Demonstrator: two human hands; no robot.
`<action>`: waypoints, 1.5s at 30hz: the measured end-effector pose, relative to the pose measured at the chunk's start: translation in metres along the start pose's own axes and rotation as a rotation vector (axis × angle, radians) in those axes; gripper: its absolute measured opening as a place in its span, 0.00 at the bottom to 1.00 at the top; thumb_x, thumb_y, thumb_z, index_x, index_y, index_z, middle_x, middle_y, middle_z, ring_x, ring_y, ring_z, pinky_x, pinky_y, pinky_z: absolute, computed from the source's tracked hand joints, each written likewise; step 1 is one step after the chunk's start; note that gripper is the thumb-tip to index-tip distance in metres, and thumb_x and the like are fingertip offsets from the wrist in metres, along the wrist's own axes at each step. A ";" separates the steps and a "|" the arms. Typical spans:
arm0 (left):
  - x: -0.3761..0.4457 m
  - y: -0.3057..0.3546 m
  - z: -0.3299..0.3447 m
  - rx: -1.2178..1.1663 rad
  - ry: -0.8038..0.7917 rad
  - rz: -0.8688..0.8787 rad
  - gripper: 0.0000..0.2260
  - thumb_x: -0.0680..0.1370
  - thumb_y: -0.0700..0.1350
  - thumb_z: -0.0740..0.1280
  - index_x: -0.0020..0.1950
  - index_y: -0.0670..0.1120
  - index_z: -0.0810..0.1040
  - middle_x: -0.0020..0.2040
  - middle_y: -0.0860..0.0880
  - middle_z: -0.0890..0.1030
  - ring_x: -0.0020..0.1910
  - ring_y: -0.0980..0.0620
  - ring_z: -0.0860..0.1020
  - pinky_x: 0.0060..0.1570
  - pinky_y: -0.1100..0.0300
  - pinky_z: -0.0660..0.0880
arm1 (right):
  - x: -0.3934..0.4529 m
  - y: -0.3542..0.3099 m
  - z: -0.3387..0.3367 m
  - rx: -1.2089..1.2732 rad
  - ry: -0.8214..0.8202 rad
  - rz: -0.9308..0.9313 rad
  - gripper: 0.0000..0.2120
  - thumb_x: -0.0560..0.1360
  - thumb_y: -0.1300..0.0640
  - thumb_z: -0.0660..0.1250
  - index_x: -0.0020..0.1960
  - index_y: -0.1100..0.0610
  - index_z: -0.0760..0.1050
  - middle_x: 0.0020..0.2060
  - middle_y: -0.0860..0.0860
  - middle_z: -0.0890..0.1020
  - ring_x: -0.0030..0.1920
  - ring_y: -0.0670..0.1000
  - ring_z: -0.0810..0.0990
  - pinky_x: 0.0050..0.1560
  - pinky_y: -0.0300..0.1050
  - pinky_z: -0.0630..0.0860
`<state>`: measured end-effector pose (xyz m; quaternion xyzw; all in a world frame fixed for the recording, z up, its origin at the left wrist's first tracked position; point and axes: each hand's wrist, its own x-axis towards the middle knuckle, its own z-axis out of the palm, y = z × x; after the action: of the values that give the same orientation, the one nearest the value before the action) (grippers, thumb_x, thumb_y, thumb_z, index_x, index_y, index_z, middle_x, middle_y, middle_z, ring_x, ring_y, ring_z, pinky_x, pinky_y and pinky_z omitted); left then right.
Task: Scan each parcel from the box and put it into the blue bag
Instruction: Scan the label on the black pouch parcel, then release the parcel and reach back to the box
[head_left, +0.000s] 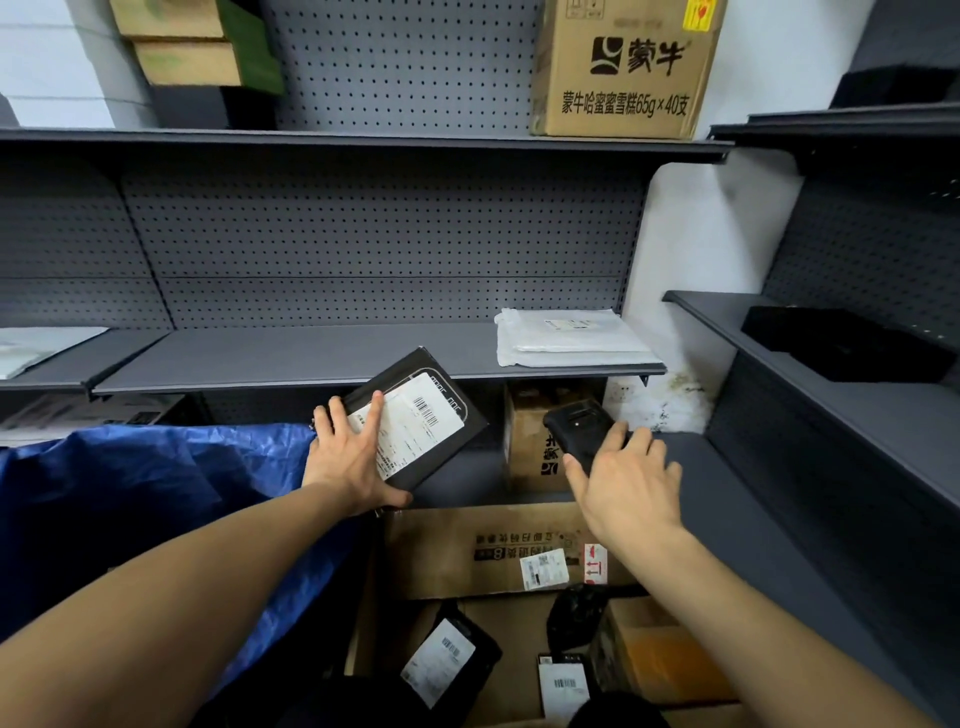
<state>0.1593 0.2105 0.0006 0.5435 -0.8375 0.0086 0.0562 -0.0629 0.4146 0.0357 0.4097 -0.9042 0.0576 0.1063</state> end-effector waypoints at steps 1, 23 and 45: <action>0.000 -0.002 0.000 -0.003 0.001 0.000 0.68 0.54 0.72 0.75 0.79 0.54 0.34 0.76 0.31 0.45 0.76 0.30 0.45 0.73 0.39 0.57 | 0.001 0.000 0.000 0.001 0.002 -0.003 0.39 0.80 0.34 0.49 0.77 0.65 0.57 0.65 0.60 0.70 0.63 0.59 0.71 0.58 0.55 0.72; -0.041 -0.195 -0.074 0.023 -0.088 -0.166 0.67 0.55 0.73 0.74 0.80 0.53 0.38 0.73 0.33 0.53 0.73 0.31 0.52 0.73 0.42 0.56 | 0.009 -0.175 -0.034 0.081 0.032 -0.256 0.39 0.80 0.34 0.53 0.75 0.66 0.61 0.65 0.61 0.71 0.64 0.61 0.72 0.59 0.57 0.73; -0.080 -0.315 -0.014 0.099 -0.464 -0.299 0.65 0.54 0.73 0.74 0.80 0.58 0.40 0.76 0.38 0.54 0.74 0.34 0.53 0.72 0.40 0.61 | -0.004 -0.305 -0.005 0.112 0.003 -0.472 0.39 0.79 0.34 0.54 0.74 0.66 0.63 0.64 0.61 0.72 0.63 0.62 0.72 0.58 0.57 0.73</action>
<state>0.4800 0.1557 -0.0085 0.6507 -0.7370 -0.0836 -0.1628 0.1697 0.2179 0.0446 0.6149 -0.7785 0.0820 0.0954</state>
